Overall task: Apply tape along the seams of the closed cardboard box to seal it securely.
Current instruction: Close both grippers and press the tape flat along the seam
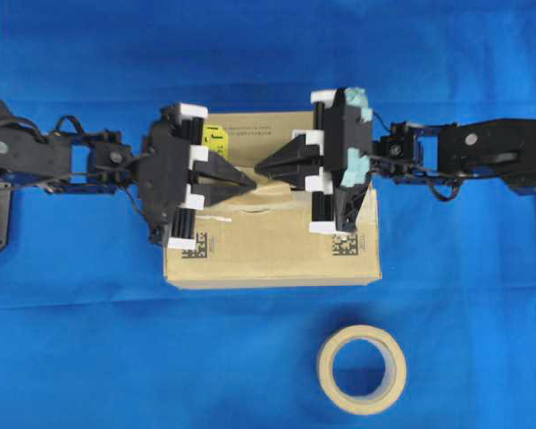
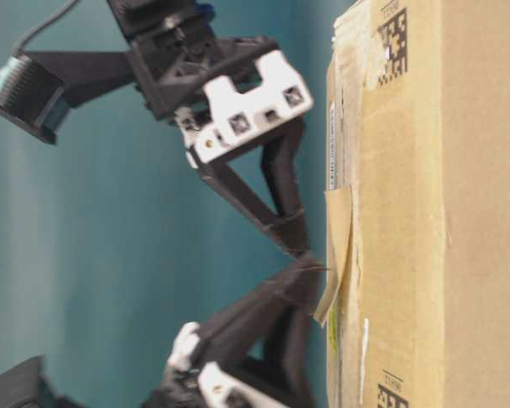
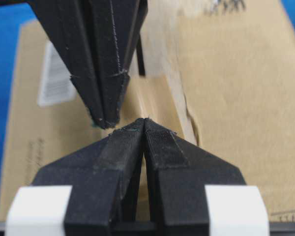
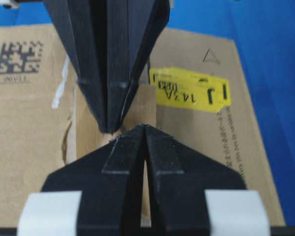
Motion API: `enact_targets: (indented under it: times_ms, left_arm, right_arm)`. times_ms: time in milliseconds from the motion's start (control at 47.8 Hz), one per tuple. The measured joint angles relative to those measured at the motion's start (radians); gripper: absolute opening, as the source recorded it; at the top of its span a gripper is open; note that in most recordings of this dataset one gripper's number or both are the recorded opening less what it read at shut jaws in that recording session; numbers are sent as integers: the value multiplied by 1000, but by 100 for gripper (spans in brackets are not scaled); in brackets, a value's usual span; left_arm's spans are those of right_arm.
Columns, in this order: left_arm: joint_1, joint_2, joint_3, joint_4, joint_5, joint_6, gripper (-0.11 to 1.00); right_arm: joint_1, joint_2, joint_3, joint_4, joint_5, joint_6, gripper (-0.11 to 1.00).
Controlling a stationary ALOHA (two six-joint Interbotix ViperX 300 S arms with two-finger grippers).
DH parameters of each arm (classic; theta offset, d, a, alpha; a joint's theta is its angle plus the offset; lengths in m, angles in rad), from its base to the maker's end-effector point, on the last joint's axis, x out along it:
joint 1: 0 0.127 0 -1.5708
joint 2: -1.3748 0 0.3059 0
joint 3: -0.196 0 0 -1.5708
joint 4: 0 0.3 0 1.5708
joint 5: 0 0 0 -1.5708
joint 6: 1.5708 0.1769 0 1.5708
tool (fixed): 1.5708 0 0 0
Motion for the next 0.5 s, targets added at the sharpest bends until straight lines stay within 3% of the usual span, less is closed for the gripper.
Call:
enact_targets:
  times_ms: [502]
  left_arm:
    - [18,9,64,-14,0,-2,0]
  right_arm:
    - [17,55,-11,2,0,0,0]
